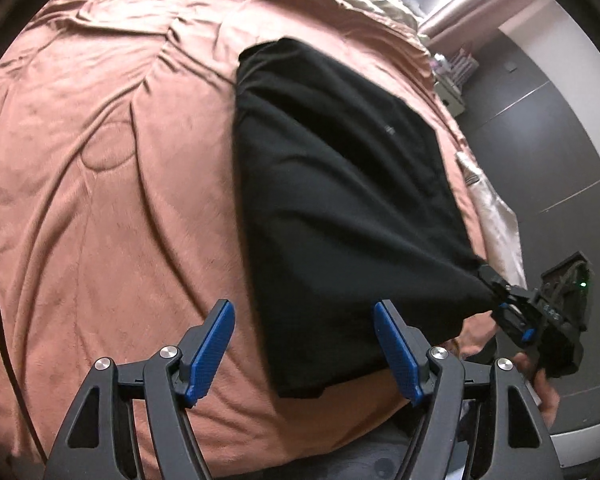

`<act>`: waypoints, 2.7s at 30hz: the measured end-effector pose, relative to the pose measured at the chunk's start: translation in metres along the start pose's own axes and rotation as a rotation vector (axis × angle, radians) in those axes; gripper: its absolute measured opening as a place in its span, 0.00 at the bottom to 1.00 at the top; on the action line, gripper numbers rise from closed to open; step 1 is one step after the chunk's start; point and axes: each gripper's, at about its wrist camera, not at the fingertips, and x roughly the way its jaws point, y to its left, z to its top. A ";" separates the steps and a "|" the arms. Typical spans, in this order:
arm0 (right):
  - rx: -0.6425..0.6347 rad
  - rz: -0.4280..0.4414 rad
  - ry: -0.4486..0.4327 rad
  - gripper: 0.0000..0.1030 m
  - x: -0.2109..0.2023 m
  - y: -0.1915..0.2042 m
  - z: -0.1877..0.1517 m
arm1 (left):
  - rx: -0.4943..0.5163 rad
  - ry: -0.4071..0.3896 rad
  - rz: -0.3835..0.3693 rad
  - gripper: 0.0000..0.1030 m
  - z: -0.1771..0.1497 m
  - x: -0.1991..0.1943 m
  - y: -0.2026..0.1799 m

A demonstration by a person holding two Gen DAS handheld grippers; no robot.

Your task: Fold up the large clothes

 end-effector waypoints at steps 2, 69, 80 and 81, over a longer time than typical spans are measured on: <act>-0.023 0.001 -0.012 0.11 -0.006 0.002 -0.005 | -0.007 0.008 0.004 0.71 0.000 0.006 0.001; -0.007 0.011 0.172 0.74 0.095 -0.035 0.147 | 0.077 -0.023 0.108 0.68 0.204 0.137 -0.023; 0.064 0.166 0.259 0.74 0.101 -0.056 0.138 | 0.044 0.009 0.013 0.68 0.158 0.109 -0.008; 0.074 0.178 0.261 0.74 0.103 -0.058 0.140 | 0.043 0.014 0.007 0.68 0.156 0.109 -0.008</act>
